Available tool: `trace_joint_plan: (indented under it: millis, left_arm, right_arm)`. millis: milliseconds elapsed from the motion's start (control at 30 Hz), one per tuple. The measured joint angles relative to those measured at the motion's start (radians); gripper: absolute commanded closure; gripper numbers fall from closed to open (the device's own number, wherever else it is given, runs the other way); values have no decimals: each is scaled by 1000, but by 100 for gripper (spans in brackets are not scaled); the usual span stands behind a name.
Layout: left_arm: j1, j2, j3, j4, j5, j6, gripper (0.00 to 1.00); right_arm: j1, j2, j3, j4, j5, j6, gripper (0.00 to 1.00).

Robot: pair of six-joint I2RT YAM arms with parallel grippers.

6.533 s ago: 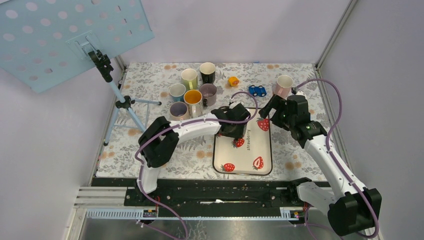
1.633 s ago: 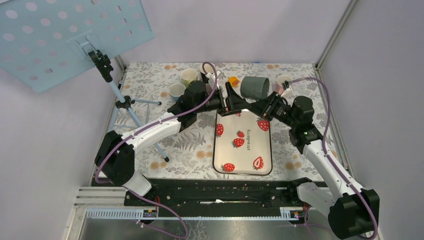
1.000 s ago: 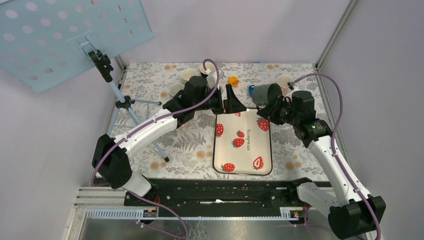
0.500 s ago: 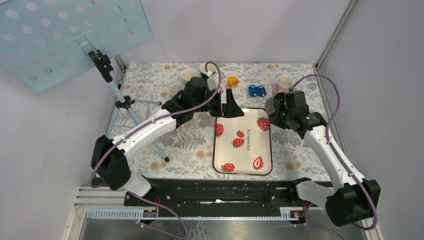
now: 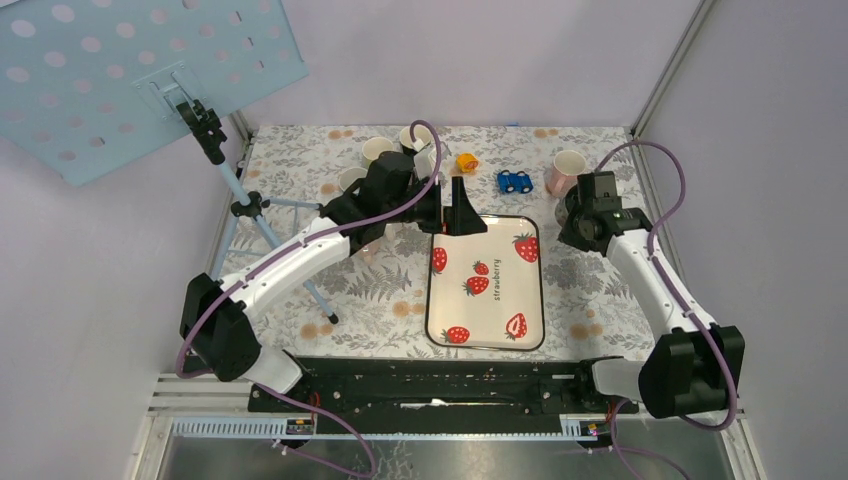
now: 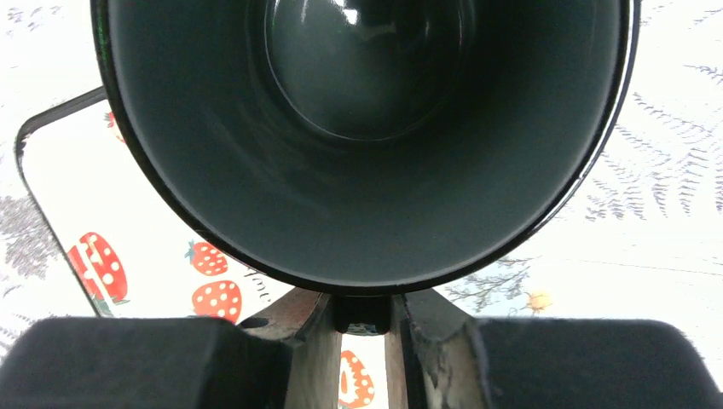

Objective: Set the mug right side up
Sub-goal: Turn over the cup on the tray, then place the cup at the center of the board.

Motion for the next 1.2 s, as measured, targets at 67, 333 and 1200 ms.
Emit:
trace_joint_plan:
  millis: [67, 333, 1200]
  left_arm:
    - [0, -2, 0, -3, 0, 1, 1]
    - [0, -2, 6, -14, 0, 11, 1]
    - [0, -8, 22, -43, 1, 26, 1]
  right_arm:
    - [-34, 16, 0, 1, 0, -12, 100]
    - [-130, 119, 10, 11, -14, -43, 100]
    - [-177, 405, 122, 93, -3, -68, 100]
